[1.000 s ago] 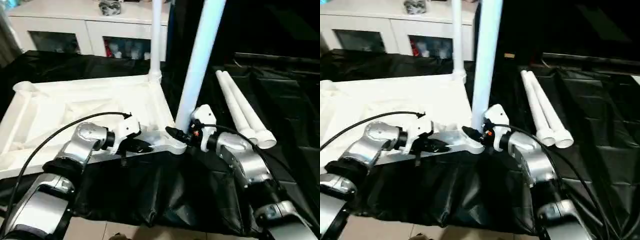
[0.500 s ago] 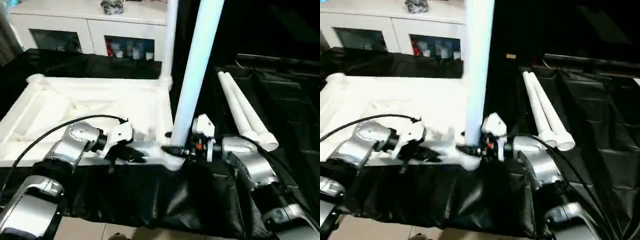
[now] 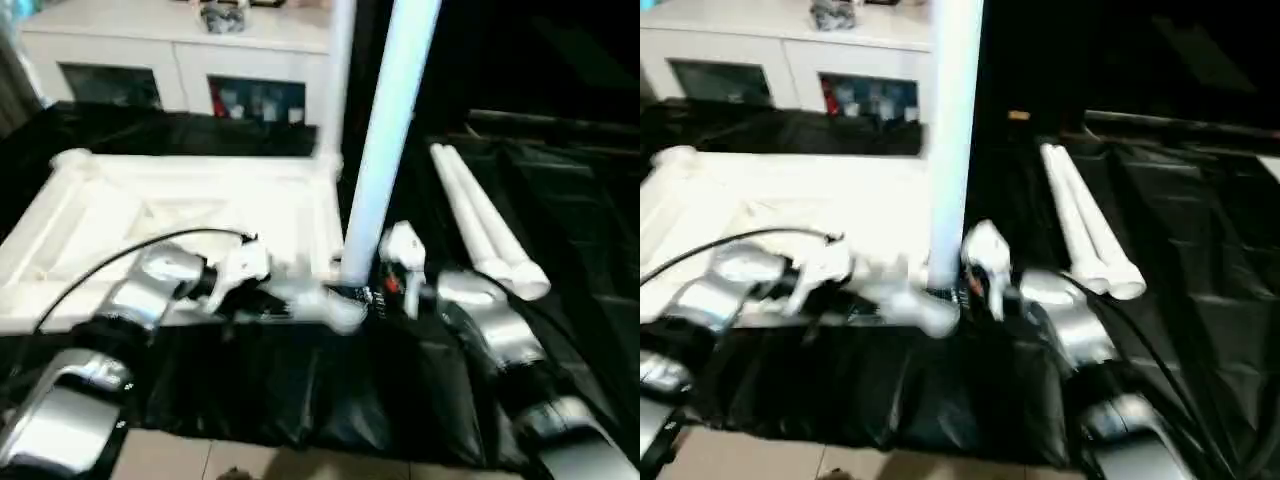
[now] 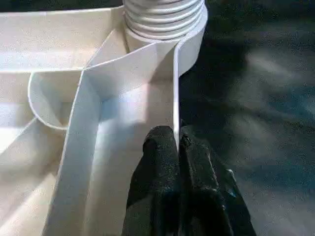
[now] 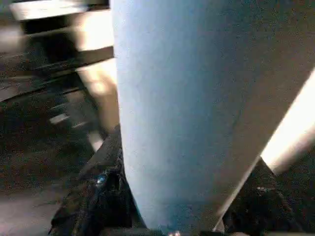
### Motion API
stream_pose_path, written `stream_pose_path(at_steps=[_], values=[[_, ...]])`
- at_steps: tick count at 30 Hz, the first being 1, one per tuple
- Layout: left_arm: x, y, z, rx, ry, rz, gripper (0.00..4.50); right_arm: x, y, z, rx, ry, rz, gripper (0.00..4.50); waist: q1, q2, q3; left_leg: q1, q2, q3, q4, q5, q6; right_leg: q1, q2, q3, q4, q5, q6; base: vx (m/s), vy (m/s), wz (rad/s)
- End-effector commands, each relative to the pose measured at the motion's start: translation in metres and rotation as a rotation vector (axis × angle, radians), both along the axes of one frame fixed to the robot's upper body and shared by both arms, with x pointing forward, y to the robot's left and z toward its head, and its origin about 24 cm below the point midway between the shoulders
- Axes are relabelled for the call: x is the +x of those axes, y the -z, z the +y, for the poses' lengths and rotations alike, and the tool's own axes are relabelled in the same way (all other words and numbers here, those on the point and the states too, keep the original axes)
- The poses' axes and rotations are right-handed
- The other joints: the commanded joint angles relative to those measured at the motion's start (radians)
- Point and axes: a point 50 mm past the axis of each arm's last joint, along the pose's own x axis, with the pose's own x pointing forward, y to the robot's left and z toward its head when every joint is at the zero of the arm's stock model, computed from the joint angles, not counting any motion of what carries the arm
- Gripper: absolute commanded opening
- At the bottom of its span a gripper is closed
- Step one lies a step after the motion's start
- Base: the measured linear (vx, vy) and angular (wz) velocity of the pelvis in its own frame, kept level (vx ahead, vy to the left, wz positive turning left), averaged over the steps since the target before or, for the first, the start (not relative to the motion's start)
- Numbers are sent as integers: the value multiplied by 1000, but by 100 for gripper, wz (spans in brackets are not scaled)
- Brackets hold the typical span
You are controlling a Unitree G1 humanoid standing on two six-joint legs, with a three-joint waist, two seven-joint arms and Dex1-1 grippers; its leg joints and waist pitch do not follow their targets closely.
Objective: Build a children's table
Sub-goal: Insert table leg to table base
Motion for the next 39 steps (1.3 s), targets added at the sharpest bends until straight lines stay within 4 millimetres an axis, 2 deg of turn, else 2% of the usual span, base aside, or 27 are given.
stream_pose_path(at_steps=[1,3,4,6,8,10,12,16,19,23,31,32,34,36,37,38,39], values=[[17,-25,-16,-73,-85,-113,0,0,28,-9,-97,159,106,191,-12,8,-53,13,11,-13,-83,-370,-28,39,-74,36,-115,-576,-87,0,0,0],[21,-27,-21,-85,-137,-125,0,3,29,-8,-106,210,114,191,-17,9,-53,15,11,-10,-82,-370,-26,34,-72,40,-113,-530,-107,0,0,0],[27,-29,-29,-94,-232,-153,0,7,33,-7,-133,298,137,191,-18,8,-53,21,10,-7,-80,-375,-22,28,-70,42,-113,-515,-119,0,0,0],[29,-30,-35,-100,-262,-161,0,8,36,-5,-141,325,150,191,-20,8,-54,22,8,-5,-78,-371,-15,28,-68,44,-112,-496,-133,0,0,0],[29,-30,-42,-106,-268,-160,0,8,37,-2,-129,333,167,191,-16,6,-57,13,8,-4,-79,-339,1,35,-69,47,-107,-454,-140,0,0,0],[27,-27,-51,-96,-251,-159,0,9,38,5,-109,338,181,191,-16,8,-59,9,11,-3,-80,-319,6,37,-68,51,-100,-394,-157,0,0,0],[24,-25,-53,-90,-225,-147,0,9,39,9,-88,352,200,191,-16,8,-61,7,10,-1,-80,-301,8,40,-67,53,-93,-344,-173,0,0,0],[22,-23,-53,-88,-205,-130,0,11,39,11,-61,379,227,191,-17,10,-62,5,10,2,-79,-280,11,43,-67,55,-89,-313,-187,0,0,0],[20,-22,-52,-81,-198,-118,0,12,39,14,-50,384,237,191,-18,10,-61,6,10,2,-81,-280,10,43,-66,55,-89,-318,-187,0,0,0],[18,-21,-52,-85,-190,-104,0,13,39,14,-54,396,242,191,-21,11,-58,8,10,0,-83,-309,2,40,-68,53,-96,-380,-172,0,0,0],[16,-19,-50,-90,-174,-91,0,13,39,14,-69,369,245,191,-27,12,-56,9,10,-2,-85,-333,1,36,-67,53,-100,-404,-164,0,0,0],[16,-19,-50,-91,-173,-91,0,14,39,13,-61,368,245,226,-27,11,-56,9,10,-1,-85,-333,2,36,-67,54,-100,-402,-164,0,0,0],[15,-19,-48,-90,-168,-92,0,15,35,13,-26,365,238,226,-28,13,-56,8,11,-1,-85,-332,1,36,-67,54,-99,-393,-168,0,0,0],[15,-20,-47,-92,-157,-96,0,16,33,13,-10,362,229,265,-27,13,-57,8,12,-1,-85,-329,3,37,-68,55,-98,-382,-171,0,0,0],[14,-20,-46,-94,-144,-100,0,18,29,13,10,348,214,267,-27,16,-58,7,12,-2,-85,-321,3,38,-67,55,-95,-364,-178,0,0,0],[14,-21,-46,-97,-136,-103,0,18,27,12,18,339,202,271,-26,14,-61,5,13,0,-84,-304,4,40,-68,57,-92,-327,-190,0,0,0],[12,-22,-46,-106,-111,-106,0,20,22,11,35,323,180,298,-25,13,-62,3,13,1,-84,-292,8,42,-68,57,-90,-306,-194,0,0,0]])
